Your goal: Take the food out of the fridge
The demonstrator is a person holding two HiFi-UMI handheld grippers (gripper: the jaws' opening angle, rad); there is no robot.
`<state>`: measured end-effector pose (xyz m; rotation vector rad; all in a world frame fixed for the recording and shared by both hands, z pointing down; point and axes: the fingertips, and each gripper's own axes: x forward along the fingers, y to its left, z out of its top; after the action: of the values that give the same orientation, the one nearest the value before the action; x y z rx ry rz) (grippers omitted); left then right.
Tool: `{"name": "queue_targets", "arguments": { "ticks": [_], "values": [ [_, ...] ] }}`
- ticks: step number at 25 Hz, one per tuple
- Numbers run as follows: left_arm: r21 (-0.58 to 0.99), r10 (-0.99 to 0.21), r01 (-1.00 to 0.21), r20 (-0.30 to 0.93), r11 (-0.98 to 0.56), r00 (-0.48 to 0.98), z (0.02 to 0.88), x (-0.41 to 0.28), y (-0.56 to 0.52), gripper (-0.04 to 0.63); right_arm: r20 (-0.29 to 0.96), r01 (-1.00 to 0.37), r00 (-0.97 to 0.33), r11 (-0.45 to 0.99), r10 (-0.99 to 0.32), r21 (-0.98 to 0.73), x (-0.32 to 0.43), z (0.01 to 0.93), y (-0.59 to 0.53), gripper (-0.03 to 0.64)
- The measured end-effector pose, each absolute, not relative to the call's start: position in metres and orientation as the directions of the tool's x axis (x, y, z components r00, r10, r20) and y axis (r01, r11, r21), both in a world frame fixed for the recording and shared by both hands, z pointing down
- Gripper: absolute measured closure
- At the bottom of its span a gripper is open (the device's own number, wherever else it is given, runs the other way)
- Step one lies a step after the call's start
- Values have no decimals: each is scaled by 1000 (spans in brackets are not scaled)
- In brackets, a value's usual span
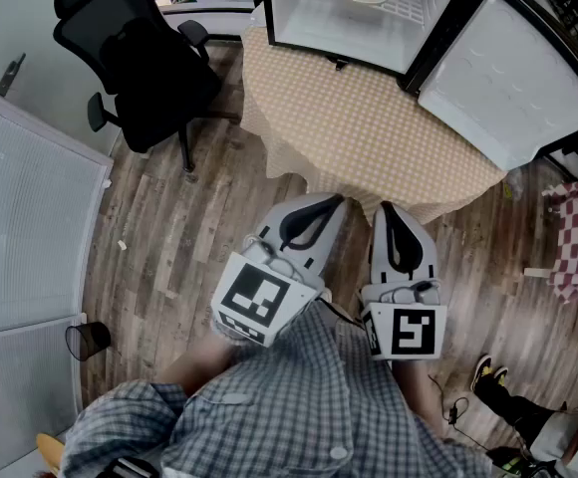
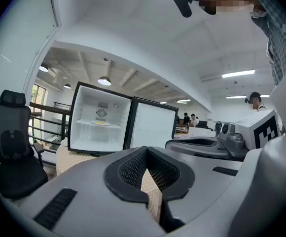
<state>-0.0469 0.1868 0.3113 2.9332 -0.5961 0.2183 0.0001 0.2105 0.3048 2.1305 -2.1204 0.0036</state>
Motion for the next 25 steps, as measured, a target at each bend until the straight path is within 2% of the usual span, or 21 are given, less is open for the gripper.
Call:
{"name": "queue_targets", "arguments": {
  "ticks": [10,18,25],
  "values": [
    [103,-375,-397,180,-912,909,315,-45,190,589,86,-998,0,6,-996,67,1,306,211,607],
    [100,-408,-428,171,-898,897,312,-37,194,589,92,-994,-4,14,-996,104,14,309,219,607],
    [84,-443,-461,174,-883,880,309,-25,202,589,82,-997,-33,38,-996,61,34,309,229,607]
  ]
}}
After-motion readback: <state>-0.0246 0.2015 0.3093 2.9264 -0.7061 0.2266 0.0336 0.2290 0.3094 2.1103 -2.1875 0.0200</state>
